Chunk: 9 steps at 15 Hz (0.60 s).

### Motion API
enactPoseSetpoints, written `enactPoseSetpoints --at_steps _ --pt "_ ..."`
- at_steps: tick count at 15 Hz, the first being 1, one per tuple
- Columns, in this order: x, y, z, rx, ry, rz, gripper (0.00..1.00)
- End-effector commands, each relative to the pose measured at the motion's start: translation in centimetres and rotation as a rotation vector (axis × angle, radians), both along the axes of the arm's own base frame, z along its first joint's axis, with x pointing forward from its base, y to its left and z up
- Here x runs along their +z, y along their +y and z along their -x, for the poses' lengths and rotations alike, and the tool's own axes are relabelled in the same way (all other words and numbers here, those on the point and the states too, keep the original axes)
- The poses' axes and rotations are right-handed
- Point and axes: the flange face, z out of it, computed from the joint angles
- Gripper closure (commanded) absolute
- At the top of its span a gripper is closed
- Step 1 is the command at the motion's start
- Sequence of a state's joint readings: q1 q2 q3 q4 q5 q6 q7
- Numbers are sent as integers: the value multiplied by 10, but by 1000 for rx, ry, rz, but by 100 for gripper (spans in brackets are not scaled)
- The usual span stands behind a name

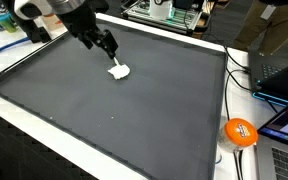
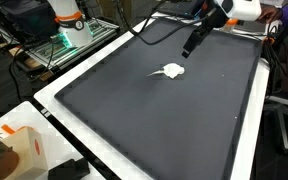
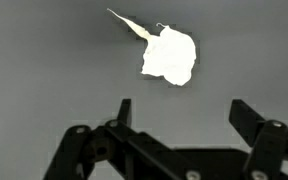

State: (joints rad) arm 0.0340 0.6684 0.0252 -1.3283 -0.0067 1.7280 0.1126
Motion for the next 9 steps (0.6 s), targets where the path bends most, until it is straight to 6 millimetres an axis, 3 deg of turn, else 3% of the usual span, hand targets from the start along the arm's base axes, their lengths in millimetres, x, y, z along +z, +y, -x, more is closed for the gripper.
enactPoseSetpoints --at_steps 1,4,5,9 --pt "-4 2 -16 27 36 -42 0" --pt "-1 2 -27 22 23 -43 0" --pt "2 3 -18 24 12 -12 0" --pt "3 4 -20 25 8 -12 0"
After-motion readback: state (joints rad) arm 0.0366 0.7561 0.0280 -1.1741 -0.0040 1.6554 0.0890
